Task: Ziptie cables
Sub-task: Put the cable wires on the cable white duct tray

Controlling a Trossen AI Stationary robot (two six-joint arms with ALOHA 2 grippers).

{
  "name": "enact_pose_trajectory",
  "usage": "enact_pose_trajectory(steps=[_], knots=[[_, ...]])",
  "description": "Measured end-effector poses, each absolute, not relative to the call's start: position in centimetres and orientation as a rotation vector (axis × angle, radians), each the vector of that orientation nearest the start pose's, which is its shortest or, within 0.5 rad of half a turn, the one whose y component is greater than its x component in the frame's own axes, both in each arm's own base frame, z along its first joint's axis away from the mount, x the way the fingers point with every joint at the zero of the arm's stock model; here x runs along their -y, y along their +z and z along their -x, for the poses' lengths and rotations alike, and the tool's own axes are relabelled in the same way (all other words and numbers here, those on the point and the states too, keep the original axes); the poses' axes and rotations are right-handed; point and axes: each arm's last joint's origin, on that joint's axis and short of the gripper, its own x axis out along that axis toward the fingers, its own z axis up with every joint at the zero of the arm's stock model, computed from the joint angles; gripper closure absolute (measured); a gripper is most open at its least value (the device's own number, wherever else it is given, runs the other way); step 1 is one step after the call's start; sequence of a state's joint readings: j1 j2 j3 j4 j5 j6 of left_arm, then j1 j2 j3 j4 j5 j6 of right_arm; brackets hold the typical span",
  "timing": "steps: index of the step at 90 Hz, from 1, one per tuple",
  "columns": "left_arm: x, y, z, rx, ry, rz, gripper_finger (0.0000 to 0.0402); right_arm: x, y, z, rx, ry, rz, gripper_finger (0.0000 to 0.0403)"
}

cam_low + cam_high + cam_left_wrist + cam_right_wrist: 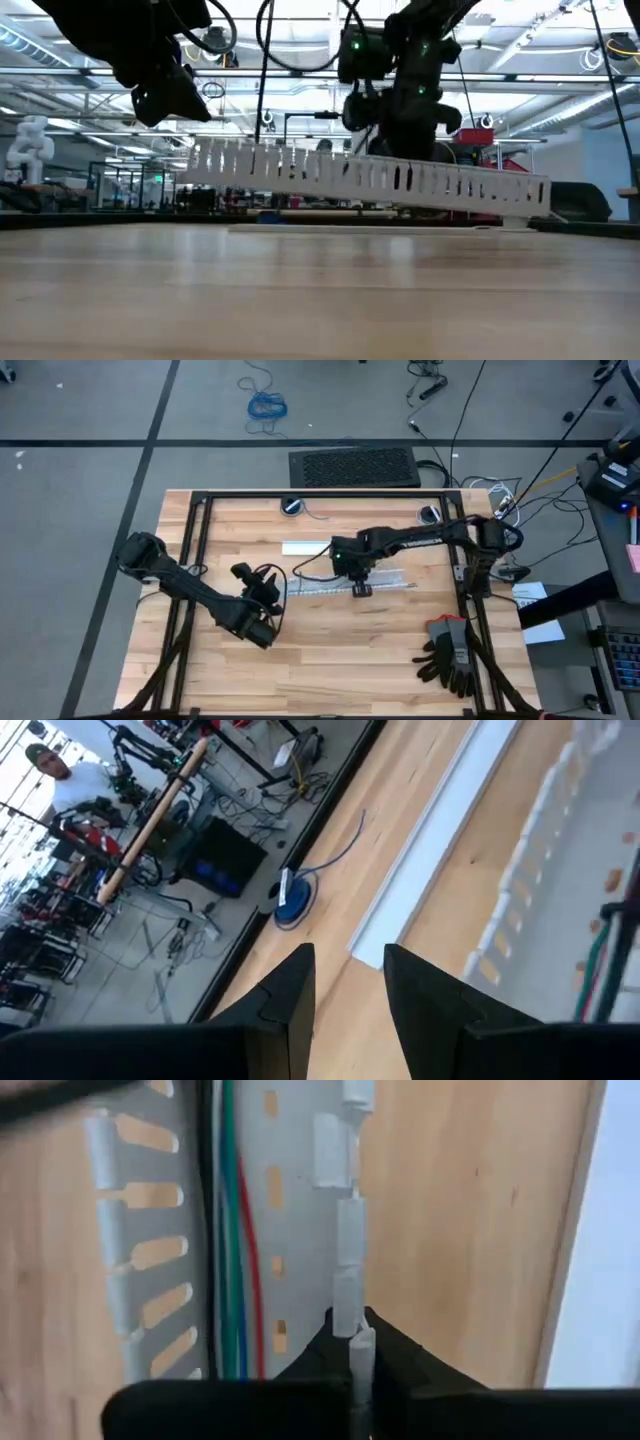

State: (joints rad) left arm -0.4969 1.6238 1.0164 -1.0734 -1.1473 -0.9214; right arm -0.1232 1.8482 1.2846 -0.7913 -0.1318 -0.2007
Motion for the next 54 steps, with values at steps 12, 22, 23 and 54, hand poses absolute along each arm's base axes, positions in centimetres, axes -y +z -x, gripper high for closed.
enact_pose_trajectory(steps=[12,22,23,54], knots=[[10.1,19.8,-24.2,-0.763,0.893,-0.433,0.0281,3.6,17.8,-34.9,-1.357,0.216,-0.05,0.0402],[10.1,19.8,-24.2,-0.767,0.891,-0.428,0.0281,3.4,17.7,-34.7,-1.381,0.226,-0.057,0.0401],[10.1,19.8,-24.2,-0.768,0.891,-0.427,0.0281,3.4,17.7,-34.7,-1.38,0.225,-0.056,0.0401],[10.3,19.6,-24.3,-0.787,0.876,-0.377,0.0281,1.7,17.8,-34.5,-1.4,0.315,-0.111,0.0318]])
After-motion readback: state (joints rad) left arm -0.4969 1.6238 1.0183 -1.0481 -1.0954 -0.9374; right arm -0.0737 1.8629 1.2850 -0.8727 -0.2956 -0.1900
